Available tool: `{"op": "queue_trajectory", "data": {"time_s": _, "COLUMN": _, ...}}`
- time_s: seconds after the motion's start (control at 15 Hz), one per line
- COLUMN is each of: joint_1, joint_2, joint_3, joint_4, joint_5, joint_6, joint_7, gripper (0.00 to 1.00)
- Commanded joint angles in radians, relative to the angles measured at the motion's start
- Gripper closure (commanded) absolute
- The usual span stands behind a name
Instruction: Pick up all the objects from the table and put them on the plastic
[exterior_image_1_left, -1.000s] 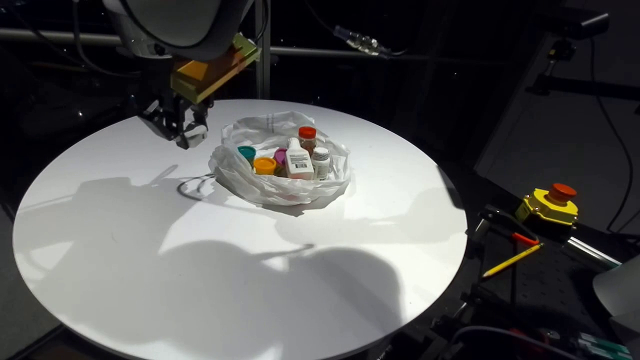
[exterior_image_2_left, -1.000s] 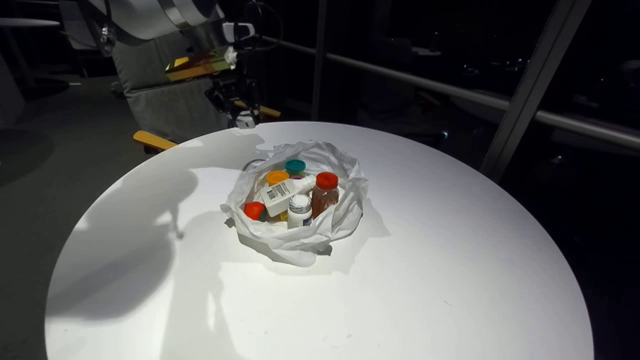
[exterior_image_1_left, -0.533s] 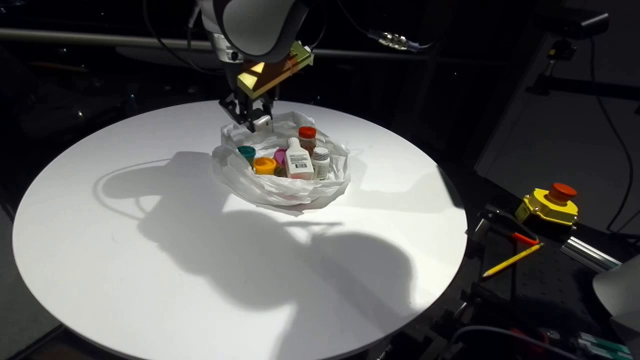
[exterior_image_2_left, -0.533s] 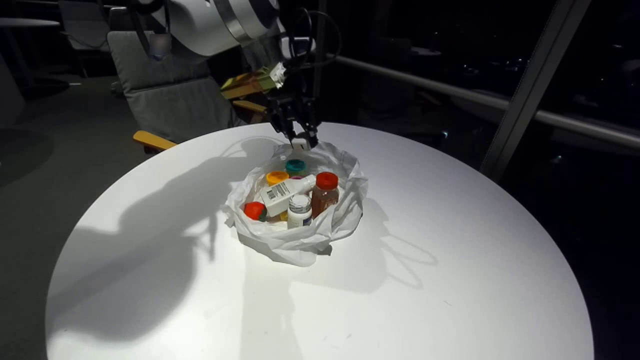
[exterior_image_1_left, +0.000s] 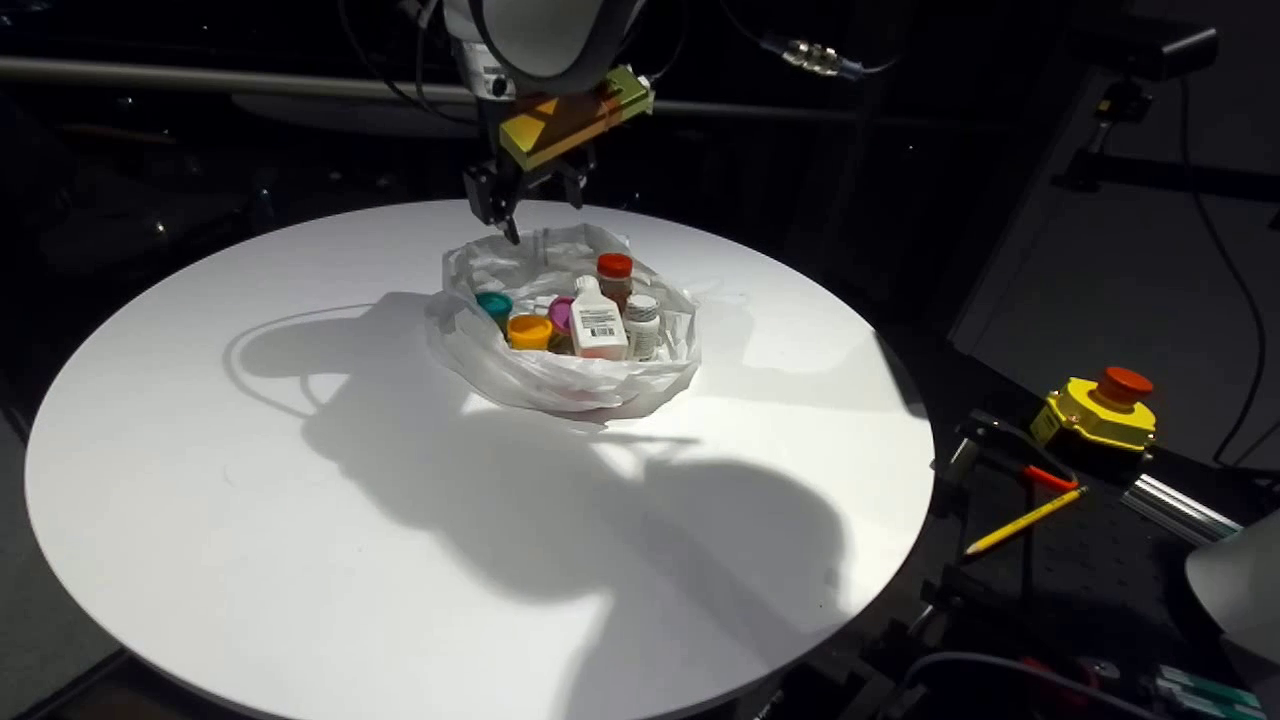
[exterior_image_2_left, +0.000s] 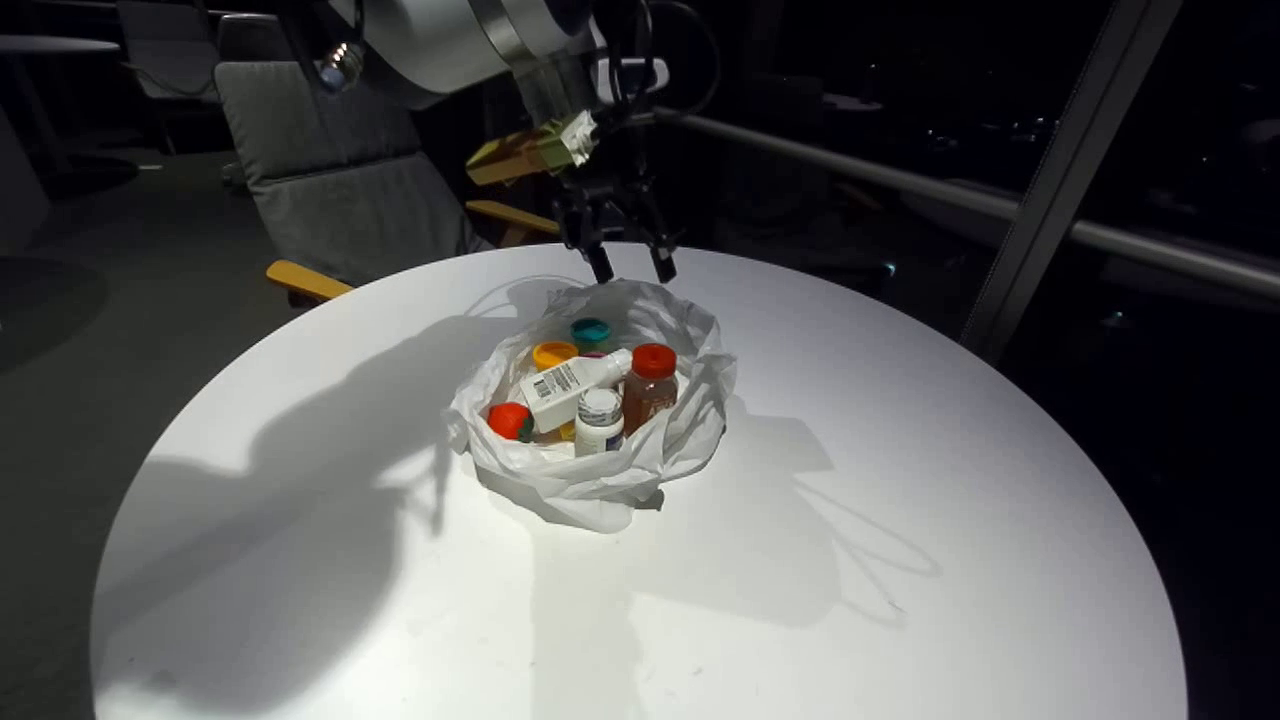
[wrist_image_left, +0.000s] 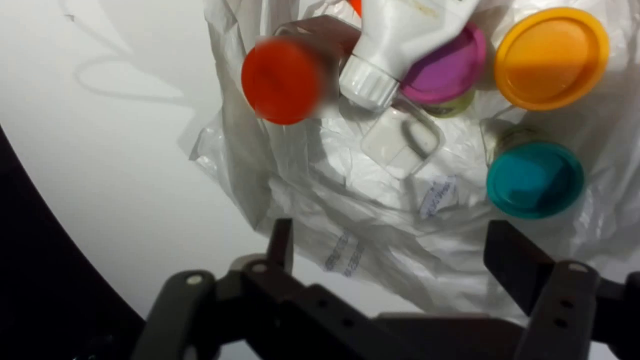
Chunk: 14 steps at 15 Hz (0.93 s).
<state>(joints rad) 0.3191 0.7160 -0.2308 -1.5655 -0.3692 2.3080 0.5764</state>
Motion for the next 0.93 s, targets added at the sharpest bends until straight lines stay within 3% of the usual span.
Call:
{"op": "queue_trajectory", "data": {"time_s": 0.0, "joint_1": 0.044, "joint_2": -0.198, "joint_3": 0.003, "joint_4": -0.121, "joint_5": -0.034, "joint_6": -0.044, "joint_7": 0.08, "gripper": 0.0}}
{"op": "queue_trajectory", "data": {"time_s": 0.33, "joint_1": 0.077, "joint_2": -0.434, "joint_3": 0.077, "joint_4": -0.241, "joint_5": -0.117, "joint_6": -0.175, "joint_7": 0.142, "gripper": 0.0}}
{"op": "queue_trajectory", "data": {"time_s": 0.73, "joint_1": 0.037, "joint_2": -0.705, "joint_3": 0.246, "joint_4": -0.562, "joint_5": -0.255, "joint_6": -0.188, "joint_7": 0.338, "gripper": 0.0}}
{"op": "queue_trajectory", "data": {"time_s": 0.8, "joint_1": 0.008, "joint_2": -0.597, "joint_3": 0.261, "joint_4": -0.419, "joint_5": -0.22, "joint_6": -0.222, "joint_7": 0.276, "gripper": 0.0}}
{"op": "queue_trajectory", "data": {"time_s": 0.87, "joint_1": 0.001, "joint_2": -0.622, "joint_3": 0.282, "joint_4": -0.456, "joint_5": -0.221, "joint_6": -0.221, "joint_7": 0.288, "gripper": 0.0}}
